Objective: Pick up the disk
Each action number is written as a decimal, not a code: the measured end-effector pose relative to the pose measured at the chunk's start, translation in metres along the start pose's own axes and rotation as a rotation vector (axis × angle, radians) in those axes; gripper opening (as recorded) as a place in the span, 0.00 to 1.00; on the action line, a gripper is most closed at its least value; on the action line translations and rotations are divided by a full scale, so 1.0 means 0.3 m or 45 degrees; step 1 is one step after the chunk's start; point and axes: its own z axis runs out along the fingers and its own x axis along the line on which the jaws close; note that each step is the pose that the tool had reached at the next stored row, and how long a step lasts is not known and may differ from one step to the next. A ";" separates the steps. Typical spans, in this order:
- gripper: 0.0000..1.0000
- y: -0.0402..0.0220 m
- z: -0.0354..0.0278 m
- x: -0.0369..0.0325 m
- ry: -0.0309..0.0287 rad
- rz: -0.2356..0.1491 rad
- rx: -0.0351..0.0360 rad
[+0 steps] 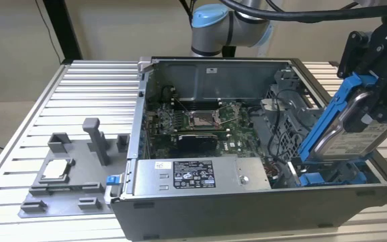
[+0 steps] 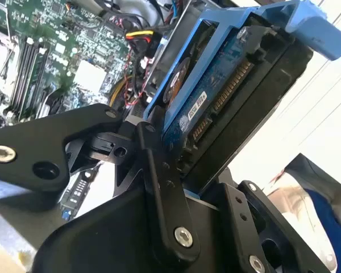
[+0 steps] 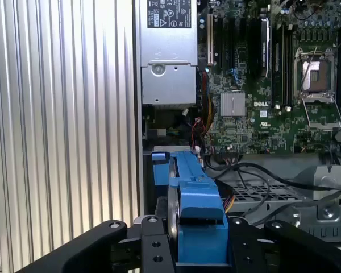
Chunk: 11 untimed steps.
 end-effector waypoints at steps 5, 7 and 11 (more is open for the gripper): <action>0.00 -0.008 0.018 0.000 0.0001 0.003 -0.0005; 0.00 -0.010 0.025 0.001 0.0000 0.004 -0.0009; 0.00 -0.015 0.033 0.001 -0.0004 0.007 -0.0017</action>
